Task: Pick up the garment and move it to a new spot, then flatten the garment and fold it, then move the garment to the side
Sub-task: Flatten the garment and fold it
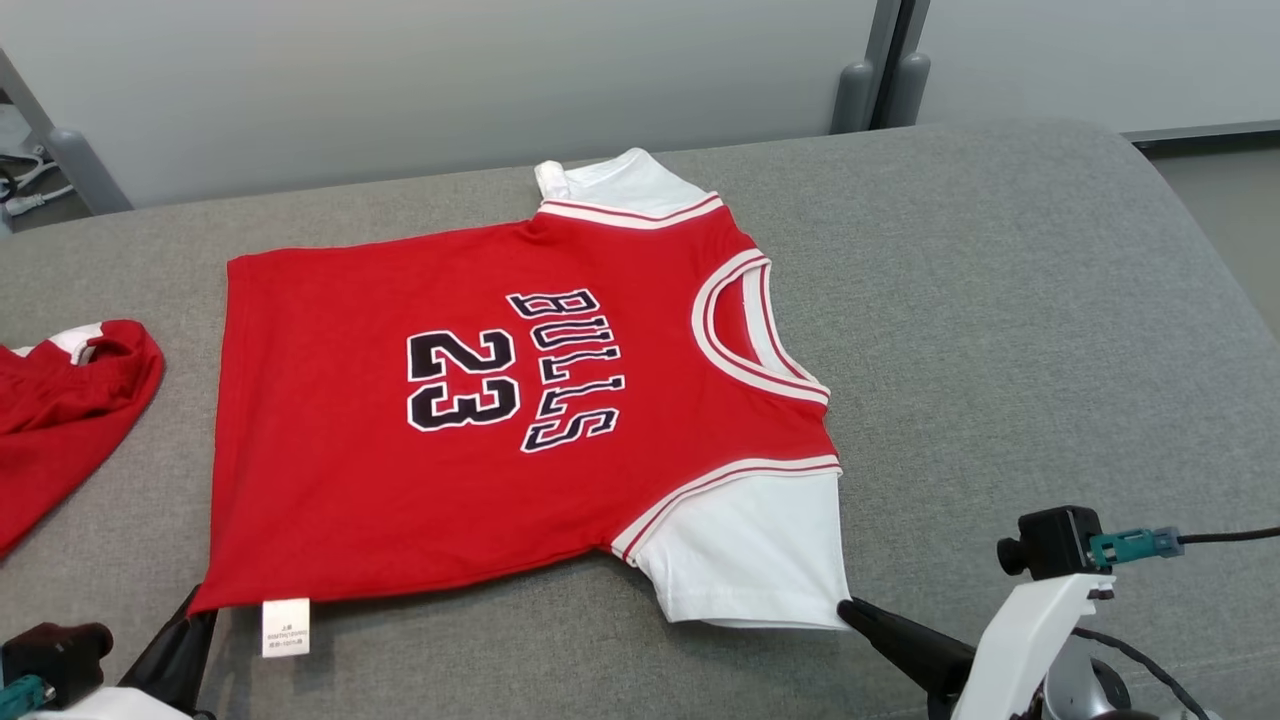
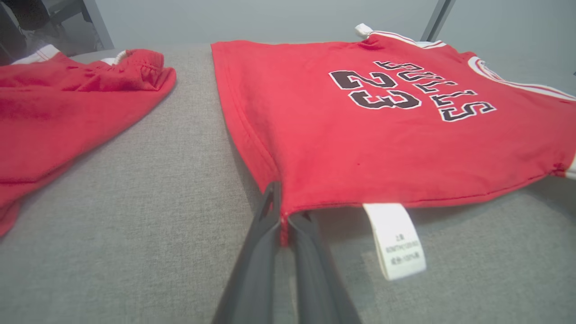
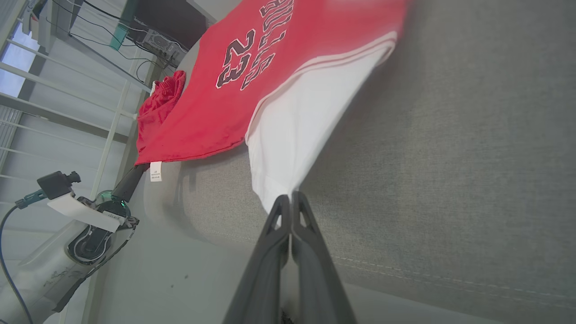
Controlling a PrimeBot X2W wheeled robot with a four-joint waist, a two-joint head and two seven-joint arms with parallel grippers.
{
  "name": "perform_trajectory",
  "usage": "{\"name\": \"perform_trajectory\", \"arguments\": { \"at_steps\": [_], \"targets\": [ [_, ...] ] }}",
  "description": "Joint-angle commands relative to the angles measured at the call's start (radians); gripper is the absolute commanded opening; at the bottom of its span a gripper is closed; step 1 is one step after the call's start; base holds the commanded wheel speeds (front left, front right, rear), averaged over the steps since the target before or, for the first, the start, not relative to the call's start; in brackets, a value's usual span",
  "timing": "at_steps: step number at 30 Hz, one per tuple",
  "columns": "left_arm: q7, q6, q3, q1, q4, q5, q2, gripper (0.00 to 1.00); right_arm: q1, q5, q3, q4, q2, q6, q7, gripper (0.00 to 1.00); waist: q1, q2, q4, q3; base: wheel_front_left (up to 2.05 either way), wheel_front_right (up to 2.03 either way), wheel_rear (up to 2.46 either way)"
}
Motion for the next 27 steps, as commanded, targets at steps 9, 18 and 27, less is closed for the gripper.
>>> {"name": "perform_trajectory", "arguments": {
  "at_steps": [9, 18, 27],
  "targets": [
    [-0.006, 0.003, 0.079, 0.048, 0.002, 0.041, -0.006, 0.00, 0.031, 0.019, -0.017, -0.059, -0.007, 0.001, 0.059, 0.00, 0.0000, 0.0000, -0.002, -0.027, 0.00, 0.00, 0.00],
    [-0.006, 0.003, 0.071, 0.061, 0.031, 0.063, -0.017, 0.37, 0.053, 0.012, -0.025, -0.054, -0.007, 0.001, 0.068, 0.00, 0.0000, 0.0000, -0.005, -0.026, 0.00, 0.00, 0.00],
    [-0.006, 0.003, 0.053, 0.052, 0.055, 0.064, -0.015, 1.00, 0.045, -0.018, -0.032, -0.040, -0.007, 0.001, 0.012, 1.00, 0.0000, 0.0000, -0.002, -0.017, 0.00, 0.00, 0.00]
  ]
}}
